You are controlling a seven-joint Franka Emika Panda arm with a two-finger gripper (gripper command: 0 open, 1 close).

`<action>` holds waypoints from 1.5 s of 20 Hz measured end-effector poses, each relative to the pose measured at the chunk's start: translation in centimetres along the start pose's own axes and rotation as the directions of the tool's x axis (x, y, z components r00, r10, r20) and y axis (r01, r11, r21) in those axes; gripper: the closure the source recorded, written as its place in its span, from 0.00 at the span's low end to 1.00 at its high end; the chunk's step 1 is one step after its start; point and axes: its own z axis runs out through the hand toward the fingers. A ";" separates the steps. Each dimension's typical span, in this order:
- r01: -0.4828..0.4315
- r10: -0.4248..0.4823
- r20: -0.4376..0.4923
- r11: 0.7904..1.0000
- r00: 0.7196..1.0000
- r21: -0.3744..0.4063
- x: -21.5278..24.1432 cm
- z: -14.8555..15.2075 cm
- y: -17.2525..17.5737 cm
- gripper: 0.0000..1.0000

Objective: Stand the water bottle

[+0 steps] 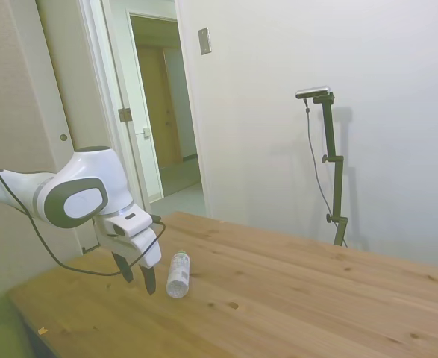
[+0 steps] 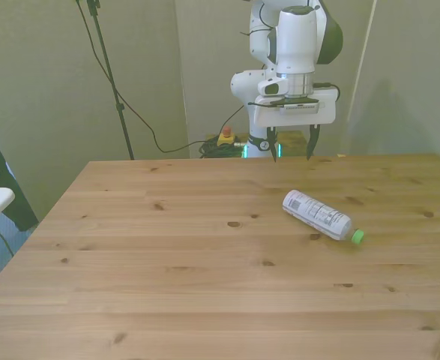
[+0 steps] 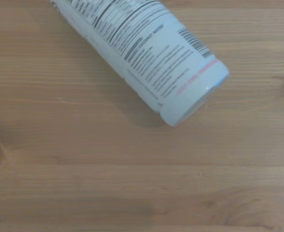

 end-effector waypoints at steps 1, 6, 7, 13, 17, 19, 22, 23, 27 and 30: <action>0.001 -0.001 0.000 1.000 1.000 -0.002 0.0 0.0 0.0 0.00; 0.030 -0.030 -0.048 1.000 0.998 -0.001 0.1 -0.2 -1.3 0.00; 0.039 -0.039 -0.061 0.999 0.997 -0.002 0.2 -0.3 -2.0 0.00; 0.073 -0.073 -0.161 0.997 0.984 -0.007 4.7 -1.7 -6.5 0.00; 0.070 -0.070 -0.191 0.998 0.979 -0.005 9.9 -1.6 -10.1 0.00; 0.068 -0.068 -0.195 0.998 0.978 -0.007 12.1 -1.3 -11.9 0.00; 0.086 -0.085 -0.193 0.996 0.977 -0.006 14.2 -1.1 -14.9 0.00; 0.098 -0.098 -0.192 0.995 0.977 -0.007 14.6 -1.1 -16.0 0.00; 0.155 -0.156 -0.176 0.988 0.972 -0.019 15.2 -0.2 -19.8 0.00; 0.185 -0.187 -0.161 0.982 0.969 -0.025 15.1 1.0 -21.8 0.00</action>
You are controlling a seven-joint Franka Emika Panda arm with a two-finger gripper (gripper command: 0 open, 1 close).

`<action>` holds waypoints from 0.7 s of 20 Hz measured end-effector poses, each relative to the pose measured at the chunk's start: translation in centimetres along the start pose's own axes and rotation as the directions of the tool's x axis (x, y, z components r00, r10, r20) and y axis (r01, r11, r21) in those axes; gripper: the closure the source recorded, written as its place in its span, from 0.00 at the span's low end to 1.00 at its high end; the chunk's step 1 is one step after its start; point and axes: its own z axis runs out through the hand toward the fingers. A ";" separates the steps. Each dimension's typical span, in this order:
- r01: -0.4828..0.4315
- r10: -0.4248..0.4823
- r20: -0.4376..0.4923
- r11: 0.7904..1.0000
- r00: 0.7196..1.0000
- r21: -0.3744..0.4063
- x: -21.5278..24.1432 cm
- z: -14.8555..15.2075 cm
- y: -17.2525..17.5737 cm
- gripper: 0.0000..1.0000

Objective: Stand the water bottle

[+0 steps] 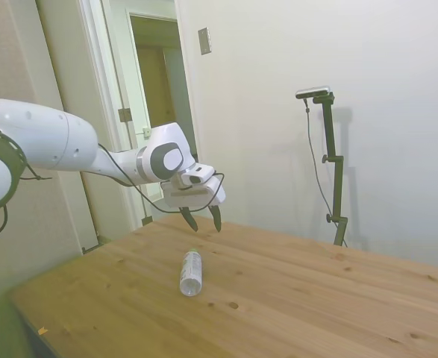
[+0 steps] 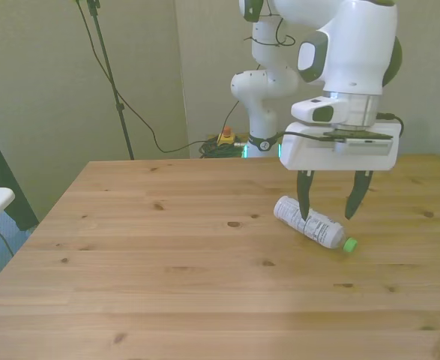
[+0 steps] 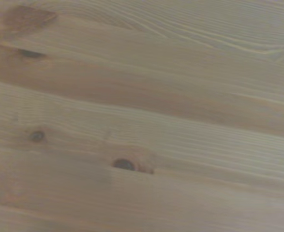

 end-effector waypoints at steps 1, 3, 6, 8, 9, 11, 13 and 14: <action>0.007 -0.007 0.003 1.000 1.000 0.000 0.1 0.3 -0.5 0.00; 0.018 -0.018 0.020 1.000 1.000 0.012 0.1 0.7 -1.0 0.00; 0.041 -0.042 0.050 0.999 0.998 0.024 -0.1 1.0 -1.3 0.00; 0.060 -0.061 0.071 0.998 0.996 0.025 -0.5 1.3 -1.5 0.00; 0.071 -0.073 0.078 0.997 0.994 0.025 -0.7 1.5 -1.7 0.00; 0.090 -0.092 0.088 0.996 0.992 0.022 -1.2 2.1 -2.1 0.00; 0.103 -0.104 0.100 0.995 0.990 0.016 -1.7 3.0 -2.5 0.00; 0.109 -0.110 0.107 0.994 0.988 0.012 -2.0 3.5 -2.6 0.00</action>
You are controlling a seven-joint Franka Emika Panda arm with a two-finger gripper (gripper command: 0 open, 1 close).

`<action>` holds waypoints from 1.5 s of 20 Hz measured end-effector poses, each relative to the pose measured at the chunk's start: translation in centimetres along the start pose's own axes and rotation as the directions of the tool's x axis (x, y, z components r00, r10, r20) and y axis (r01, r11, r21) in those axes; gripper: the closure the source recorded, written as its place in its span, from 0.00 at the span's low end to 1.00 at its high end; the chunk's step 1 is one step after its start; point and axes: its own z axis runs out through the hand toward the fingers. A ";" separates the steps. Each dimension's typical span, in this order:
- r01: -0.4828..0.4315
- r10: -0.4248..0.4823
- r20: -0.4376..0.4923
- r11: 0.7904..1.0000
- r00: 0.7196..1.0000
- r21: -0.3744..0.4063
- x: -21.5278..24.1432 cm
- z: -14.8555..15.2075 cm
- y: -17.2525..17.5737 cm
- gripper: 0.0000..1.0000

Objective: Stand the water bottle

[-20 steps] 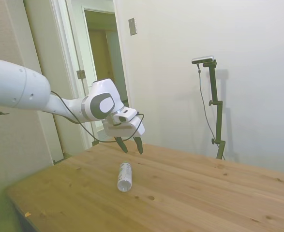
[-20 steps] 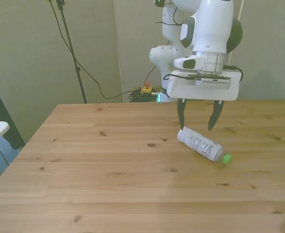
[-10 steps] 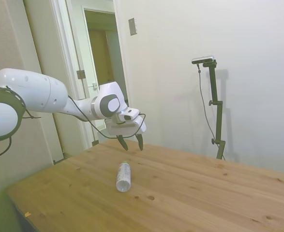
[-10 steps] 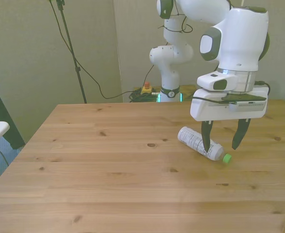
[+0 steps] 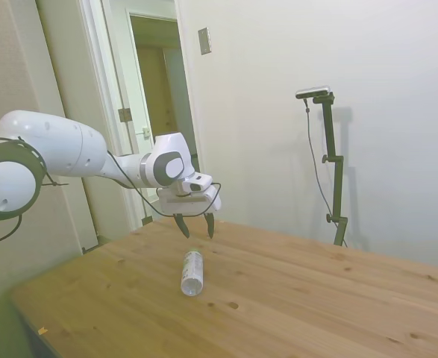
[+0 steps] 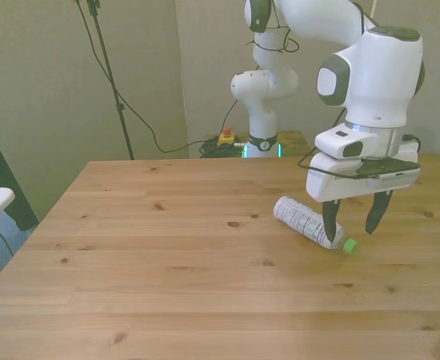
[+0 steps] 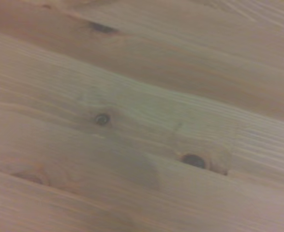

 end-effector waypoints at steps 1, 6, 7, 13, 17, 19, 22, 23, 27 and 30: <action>0.006 -0.006 0.008 1.000 1.000 -0.005 -0.2 0.6 -0.2 0.00; 0.032 -0.031 0.043 0.999 0.999 -0.013 -1.5 2.6 -1.2 0.00; 0.036 -0.035 0.047 0.999 0.998 -0.016 -1.8 2.8 -1.4 0.00; 0.032 -0.030 0.065 0.999 0.997 -0.036 -2.1 4.0 -0.6 0.00; 0.029 -0.027 0.068 0.999 0.997 -0.040 -2.1 4.3 -0.4 0.00; 0.030 -0.027 0.071 0.999 0.997 -0.043 -2.2 4.4 -0.3 1.00; 0.028 -0.024 0.075 0.998 0.997 -0.048 -2.2 4.8 -0.1 1.00; 0.027 -0.023 0.076 0.998 0.997 -0.050 -2.1 4.9 -0.1 1.00; 0.025 -0.020 0.078 0.998 0.997 -0.055 -1.9 5.3 0.2 1.00; 0.025 -0.021 0.077 0.998 0.997 -0.056 -1.8 5.3 0.3 1.00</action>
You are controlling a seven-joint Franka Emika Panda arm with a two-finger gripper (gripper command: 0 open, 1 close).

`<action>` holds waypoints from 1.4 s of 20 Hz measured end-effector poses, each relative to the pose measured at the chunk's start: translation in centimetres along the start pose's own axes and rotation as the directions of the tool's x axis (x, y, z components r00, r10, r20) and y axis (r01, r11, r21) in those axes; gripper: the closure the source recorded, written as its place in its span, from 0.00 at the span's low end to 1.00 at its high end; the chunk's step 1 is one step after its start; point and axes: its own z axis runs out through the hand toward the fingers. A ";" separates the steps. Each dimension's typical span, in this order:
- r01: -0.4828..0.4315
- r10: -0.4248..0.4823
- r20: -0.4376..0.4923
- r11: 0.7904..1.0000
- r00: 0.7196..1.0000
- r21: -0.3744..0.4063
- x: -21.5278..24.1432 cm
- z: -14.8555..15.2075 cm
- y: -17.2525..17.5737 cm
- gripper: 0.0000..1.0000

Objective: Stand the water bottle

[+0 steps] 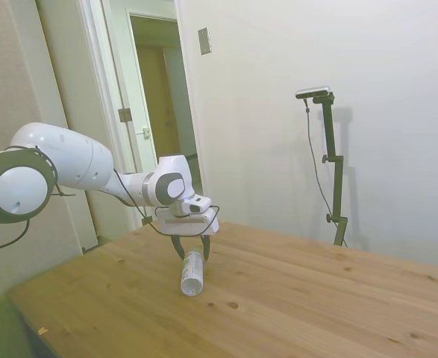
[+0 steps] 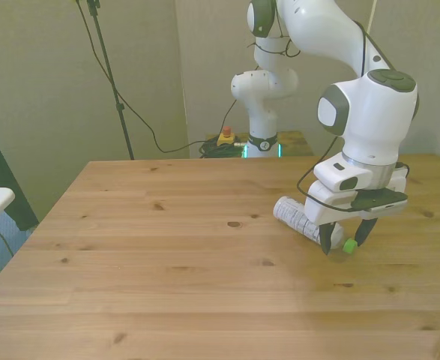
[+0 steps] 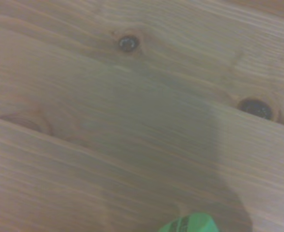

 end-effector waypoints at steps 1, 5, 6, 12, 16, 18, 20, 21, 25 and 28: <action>0.000 0.000 -0.001 1.000 1.000 0.000 0.1 0.0 0.0 1.00; 0.000 0.000 -0.001 1.000 1.000 0.001 0.3 0.2 -0.1 1.00; 0.001 -0.001 -0.002 1.000 1.000 0.002 0.3 0.2 -0.2 1.00; -0.011 0.011 0.001 1.000 1.000 0.010 0.9 -0.1 0.1 1.00; -0.030 0.030 0.021 1.000 0.999 0.004 1.5 0.0 0.6 1.00; -0.049 0.049 0.034 0.999 0.998 0.006 2.0 -0.1 1.0 1.00; -0.081 0.080 0.038 0.997 0.996 0.014 2.8 -0.3 1.5 1.00; -0.105 0.104 0.039 0.994 0.994 0.018 3.3 -0.6 1.9 1.00; -0.238 0.238 0.009 0.970 0.971 0.057 5.1 -3.2 2.9 1.00; -0.342 0.349 -0.053 0.934 0.936 0.101 5.9 -5.4 3.2 1.00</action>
